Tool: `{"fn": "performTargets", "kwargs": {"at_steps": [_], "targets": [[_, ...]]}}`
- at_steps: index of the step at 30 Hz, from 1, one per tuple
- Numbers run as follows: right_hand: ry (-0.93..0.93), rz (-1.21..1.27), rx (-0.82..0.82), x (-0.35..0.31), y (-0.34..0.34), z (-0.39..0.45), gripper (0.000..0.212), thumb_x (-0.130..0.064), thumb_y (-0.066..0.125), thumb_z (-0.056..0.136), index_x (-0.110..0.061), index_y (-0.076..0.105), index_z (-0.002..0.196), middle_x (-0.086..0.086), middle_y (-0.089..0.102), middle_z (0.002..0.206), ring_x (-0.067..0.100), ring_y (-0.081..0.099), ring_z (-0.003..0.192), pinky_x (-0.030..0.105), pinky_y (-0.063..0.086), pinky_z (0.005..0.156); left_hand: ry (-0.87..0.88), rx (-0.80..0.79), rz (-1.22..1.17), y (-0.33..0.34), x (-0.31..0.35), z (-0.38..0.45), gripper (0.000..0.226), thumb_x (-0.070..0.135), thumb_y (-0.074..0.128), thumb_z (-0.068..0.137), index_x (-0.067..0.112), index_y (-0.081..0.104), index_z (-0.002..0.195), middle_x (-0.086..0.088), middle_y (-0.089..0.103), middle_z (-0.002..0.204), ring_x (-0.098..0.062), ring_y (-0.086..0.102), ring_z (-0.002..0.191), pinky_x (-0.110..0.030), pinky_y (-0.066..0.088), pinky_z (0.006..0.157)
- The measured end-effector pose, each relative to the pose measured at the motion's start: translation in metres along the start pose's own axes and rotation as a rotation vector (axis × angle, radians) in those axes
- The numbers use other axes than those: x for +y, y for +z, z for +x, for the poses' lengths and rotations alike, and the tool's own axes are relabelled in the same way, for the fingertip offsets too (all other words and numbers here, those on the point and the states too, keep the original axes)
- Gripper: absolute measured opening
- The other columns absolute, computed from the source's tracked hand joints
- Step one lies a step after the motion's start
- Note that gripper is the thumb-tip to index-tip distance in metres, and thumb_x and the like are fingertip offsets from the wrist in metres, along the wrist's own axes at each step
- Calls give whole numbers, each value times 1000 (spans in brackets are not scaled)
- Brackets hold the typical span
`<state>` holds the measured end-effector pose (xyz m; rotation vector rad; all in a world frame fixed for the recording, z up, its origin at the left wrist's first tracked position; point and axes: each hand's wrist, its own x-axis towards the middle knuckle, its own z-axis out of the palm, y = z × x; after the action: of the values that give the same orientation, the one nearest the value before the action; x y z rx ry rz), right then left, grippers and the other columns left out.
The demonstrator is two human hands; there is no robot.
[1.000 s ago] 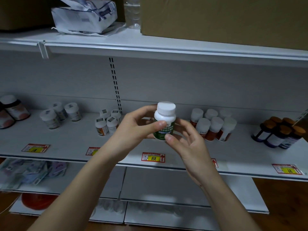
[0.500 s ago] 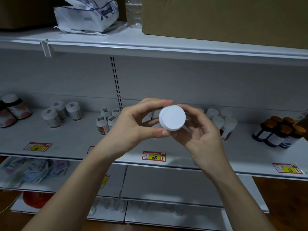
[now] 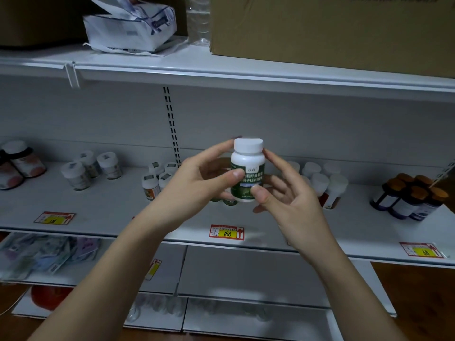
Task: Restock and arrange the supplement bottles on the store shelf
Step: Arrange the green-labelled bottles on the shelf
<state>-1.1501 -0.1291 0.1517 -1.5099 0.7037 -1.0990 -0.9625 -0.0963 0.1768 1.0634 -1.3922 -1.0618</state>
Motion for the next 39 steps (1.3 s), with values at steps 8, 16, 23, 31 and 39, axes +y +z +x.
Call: {"fn": "performTargets", "kwargs": {"at_steps": [8,16,23,31,39], "targets": [[147,-74,87,-18,12,8,29,-36,55,96,-18,69,114,14,68,71,20,59,55,27,49,46,-217,189,58,9,8,9,30,35,66,92,14,69,113,-25,72,82,-23,69,61,-31,59,57],[202,-16,162,-31,21,15,46,-44,54,96,-7,68,73,12,60,51,18,53,41,23,42,38,-319,164,36,7,14,16,51,51,64,89,1,71,96,-27,72,75,-31,70,62,-27,57,56],[189,0,140,-28,20,16,35,-39,57,96,-9,73,90,13,66,62,20,59,49,28,52,45,-284,168,39,4,14,18,41,45,66,90,7,71,105,-28,72,84,-36,71,69,-31,61,60],[146,-11,16,-3,10,16,36,-10,64,93,-14,59,128,3,78,92,15,74,89,24,58,76,-160,52,-8,-12,4,18,59,22,73,79,23,54,135,-15,77,97,-27,75,87,-33,61,75],[81,-100,-46,20,1,22,48,6,65,90,-33,55,117,-6,71,113,7,68,109,20,53,89,-69,-7,163,-13,-7,22,61,8,80,79,25,57,132,-2,69,121,-18,69,108,-42,55,98]]}}
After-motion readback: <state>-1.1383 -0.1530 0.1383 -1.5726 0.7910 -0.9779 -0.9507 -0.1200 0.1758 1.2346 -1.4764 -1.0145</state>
